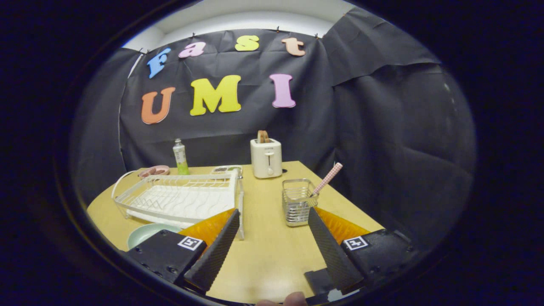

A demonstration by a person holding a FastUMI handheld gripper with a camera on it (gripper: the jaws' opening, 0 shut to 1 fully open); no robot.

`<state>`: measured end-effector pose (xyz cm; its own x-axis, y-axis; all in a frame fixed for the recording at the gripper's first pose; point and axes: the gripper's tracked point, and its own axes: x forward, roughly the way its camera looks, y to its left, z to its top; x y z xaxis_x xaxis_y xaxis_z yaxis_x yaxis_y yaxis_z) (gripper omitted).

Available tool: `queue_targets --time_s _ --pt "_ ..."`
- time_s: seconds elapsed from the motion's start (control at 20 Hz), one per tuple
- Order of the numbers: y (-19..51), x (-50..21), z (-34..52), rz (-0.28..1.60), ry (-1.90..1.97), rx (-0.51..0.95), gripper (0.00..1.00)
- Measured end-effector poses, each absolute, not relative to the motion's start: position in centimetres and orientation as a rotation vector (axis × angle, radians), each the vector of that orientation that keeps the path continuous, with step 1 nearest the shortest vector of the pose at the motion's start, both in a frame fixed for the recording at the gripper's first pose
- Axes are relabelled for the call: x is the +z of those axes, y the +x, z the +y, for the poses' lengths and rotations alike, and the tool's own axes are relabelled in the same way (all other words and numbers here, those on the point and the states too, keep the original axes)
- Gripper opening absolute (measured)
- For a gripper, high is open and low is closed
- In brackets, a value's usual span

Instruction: Take the plate from the dish rack, then take the spoon from the basket and place it into the plate.

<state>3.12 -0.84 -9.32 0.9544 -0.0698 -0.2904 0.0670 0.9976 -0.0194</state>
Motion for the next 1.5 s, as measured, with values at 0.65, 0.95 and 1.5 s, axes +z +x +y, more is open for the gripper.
queue_targets --time_s 0.65,0.95,1.5 --pt "13.3 -8.7 -9.7 0.247 0.003 -0.077 1.00" --pt "17.0 -9.7 -10.5 0.293 0.066 -0.034 0.99" --pt "18.7 -10.9 -9.1 0.355 0.107 0.022 0.41"
